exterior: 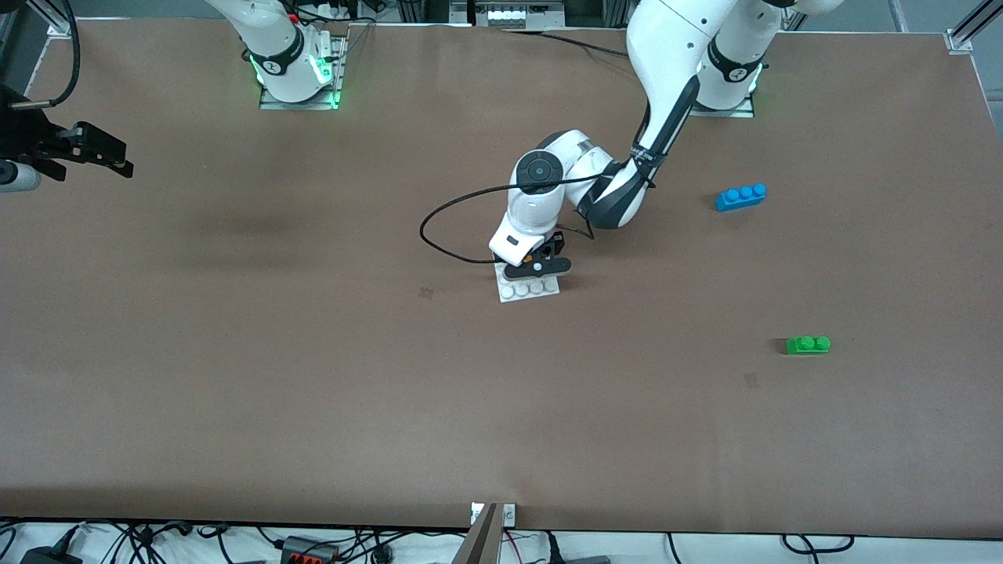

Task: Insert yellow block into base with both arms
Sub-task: 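Press the yellow block down onto the base studs with the left gripper, then open the left gripper and lift it away from the base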

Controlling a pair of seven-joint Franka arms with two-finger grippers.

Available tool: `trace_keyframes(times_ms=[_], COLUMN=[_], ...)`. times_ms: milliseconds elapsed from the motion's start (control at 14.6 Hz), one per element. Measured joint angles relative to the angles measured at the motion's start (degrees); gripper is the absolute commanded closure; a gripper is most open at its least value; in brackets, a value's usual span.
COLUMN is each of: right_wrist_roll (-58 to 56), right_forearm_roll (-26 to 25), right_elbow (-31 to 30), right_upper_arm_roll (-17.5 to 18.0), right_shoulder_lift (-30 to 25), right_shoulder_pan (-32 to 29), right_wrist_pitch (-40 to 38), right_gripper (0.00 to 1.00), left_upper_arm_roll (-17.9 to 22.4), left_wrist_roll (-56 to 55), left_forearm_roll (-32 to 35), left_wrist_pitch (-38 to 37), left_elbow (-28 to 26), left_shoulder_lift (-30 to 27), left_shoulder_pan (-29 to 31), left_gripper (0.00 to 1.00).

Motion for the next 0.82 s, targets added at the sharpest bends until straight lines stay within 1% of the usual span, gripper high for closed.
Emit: trace_keyframes(times_ms=[137, 275, 549, 824], right_wrist_roll=[0.0, 0.0, 0.0, 0.0], right_forearm_roll=[0.0, 0.0, 0.0, 0.0], right_elbow=[0.0, 0.0, 0.0, 0.0], right_upper_arm_roll=[0.0, 0.0, 0.0, 0.0], right_shoulder_lift=[0.0, 0.0, 0.0, 0.0], right_shoulder_pan=[0.0, 0.0, 0.0, 0.0], right_wrist_pitch=[0.0, 0.0, 0.0, 0.0], right_gripper=[0.0, 0.0, 0.0, 0.0], left_upper_arm_roll=[0.1, 0.1, 0.1, 0.1], left_wrist_roll=[-0.3, -0.4, -0.4, 1.1], left_forearm_roll=[0.0, 0.0, 0.0, 0.0], left_wrist_pitch=[-1.6, -5.1, -10.6, -14.8], left_elbow=[0.3, 0.8, 1.0, 1.0], left_shoulder_lift=[-1.3, -3.9, -9.5, -13.1], left_shoulder_pan=[0.7, 2.5, 7.4, 13.9], left_gripper=[0.0, 0.0, 0.0, 0.0])
